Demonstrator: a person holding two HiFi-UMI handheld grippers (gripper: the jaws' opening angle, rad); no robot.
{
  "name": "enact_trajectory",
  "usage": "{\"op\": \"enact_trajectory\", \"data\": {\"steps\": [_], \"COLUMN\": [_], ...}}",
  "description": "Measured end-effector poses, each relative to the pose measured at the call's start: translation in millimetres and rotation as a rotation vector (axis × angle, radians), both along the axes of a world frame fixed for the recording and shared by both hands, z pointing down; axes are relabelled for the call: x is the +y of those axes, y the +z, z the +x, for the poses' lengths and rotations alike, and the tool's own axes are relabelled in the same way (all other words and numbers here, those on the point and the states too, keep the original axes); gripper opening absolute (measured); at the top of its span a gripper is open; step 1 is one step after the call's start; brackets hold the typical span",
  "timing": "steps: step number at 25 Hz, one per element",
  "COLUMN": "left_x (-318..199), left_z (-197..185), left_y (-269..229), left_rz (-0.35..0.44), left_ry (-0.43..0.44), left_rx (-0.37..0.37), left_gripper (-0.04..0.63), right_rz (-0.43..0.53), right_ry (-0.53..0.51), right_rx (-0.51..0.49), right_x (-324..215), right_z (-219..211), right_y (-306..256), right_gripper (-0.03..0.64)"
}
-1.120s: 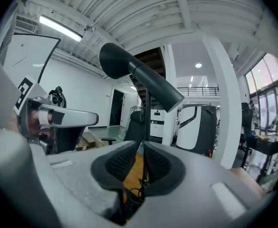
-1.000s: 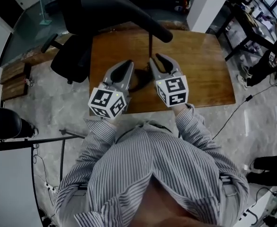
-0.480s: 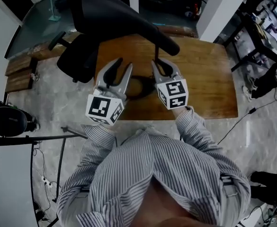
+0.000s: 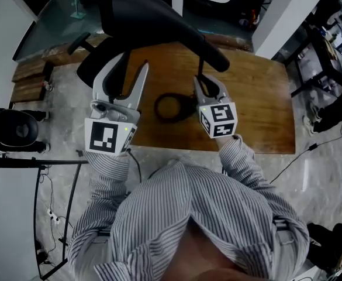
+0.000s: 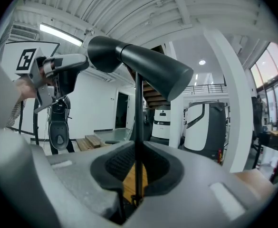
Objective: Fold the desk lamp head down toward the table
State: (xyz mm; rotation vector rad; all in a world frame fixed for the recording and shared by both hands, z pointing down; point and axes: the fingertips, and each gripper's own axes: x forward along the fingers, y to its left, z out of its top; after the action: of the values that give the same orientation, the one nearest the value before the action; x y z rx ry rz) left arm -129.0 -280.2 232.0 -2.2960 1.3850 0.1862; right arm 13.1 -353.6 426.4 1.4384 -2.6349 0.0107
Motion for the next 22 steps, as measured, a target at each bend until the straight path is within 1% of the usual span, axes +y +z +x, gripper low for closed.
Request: {"op": "enact_trajectory", "data": {"steps": [3,7,8,11,16,20,22], "left_x": [-1.7,-4.7,-5.1,-2.5,-2.8,-2.9,-3.1], "left_z": [-3.3,1.0,3.4,8.2,11.9,10.8,7.7], "left_y": [-18.6,-29.0,-30.5,-30.3,-28.9,-28.6,-23.5], "left_rz": [0.042,0.064,0.067,0.071,0.063,0.032,0.012], "left_ry": [-0.001,0.031,0.04,0.059,0.084,0.103,0.105], "left_rx": [-0.021,-0.037,-0.044,-0.062,-0.058,-0.07,-0.055], "left_gripper": [0.163,0.159,0.151,0.089,0.084,0.078,0.077], "right_rz": [-0.002,-0.004,-0.005,-0.008,-0.017,-0.021,-0.024], "right_ry": [-0.007,-0.006,-0.007,-0.012,-0.013,-0.013,-0.018], "right_rx": [-0.002,-0.002,-0.002,-0.001,0.004,0.009,0.008], "right_x": [1.1,1.1,0.4,0.7,-0.3,0.4,0.6], "right_z": [0.1,0.0,0.2,-0.1,2.8,2.4,1.7], "right_y": [0.9,3.3,2.3,1.7,3.8,3.5,4.5], "right_gripper": [0.044,0.044,0.044,0.044,0.044,0.044,0.043]}}
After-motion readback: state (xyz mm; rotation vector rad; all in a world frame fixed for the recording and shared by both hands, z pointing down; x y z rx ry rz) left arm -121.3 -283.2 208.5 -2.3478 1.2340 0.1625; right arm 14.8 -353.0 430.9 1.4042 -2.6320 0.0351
